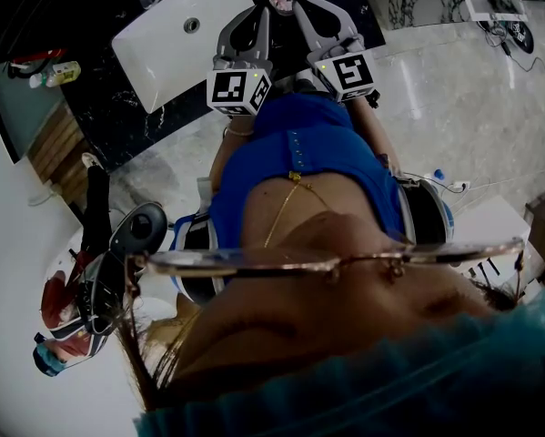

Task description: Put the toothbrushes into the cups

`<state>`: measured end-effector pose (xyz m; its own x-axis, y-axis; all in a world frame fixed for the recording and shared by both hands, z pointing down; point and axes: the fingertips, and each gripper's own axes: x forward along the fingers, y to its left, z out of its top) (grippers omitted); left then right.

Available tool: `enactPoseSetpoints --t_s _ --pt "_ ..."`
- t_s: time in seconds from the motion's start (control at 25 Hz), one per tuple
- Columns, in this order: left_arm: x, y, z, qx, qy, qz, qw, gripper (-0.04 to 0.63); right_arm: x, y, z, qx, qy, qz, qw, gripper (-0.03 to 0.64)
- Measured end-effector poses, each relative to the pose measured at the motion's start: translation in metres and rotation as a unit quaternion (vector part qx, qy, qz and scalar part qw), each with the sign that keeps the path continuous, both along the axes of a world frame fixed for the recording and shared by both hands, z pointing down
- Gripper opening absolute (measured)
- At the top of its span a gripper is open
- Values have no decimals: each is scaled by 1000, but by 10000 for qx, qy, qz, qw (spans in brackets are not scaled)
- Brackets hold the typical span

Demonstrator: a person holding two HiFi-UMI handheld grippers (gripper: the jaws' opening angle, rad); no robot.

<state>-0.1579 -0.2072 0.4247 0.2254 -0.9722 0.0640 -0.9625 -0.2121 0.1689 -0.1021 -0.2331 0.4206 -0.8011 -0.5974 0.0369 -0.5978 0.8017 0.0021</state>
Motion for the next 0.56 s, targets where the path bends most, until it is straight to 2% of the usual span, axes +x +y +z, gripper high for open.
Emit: enactPoseSetpoints --t_s 0.56 --pt "-1 -4 5 -71 -19 9 10000 5 -3 -2 4 -70 63 -31 10000 2"
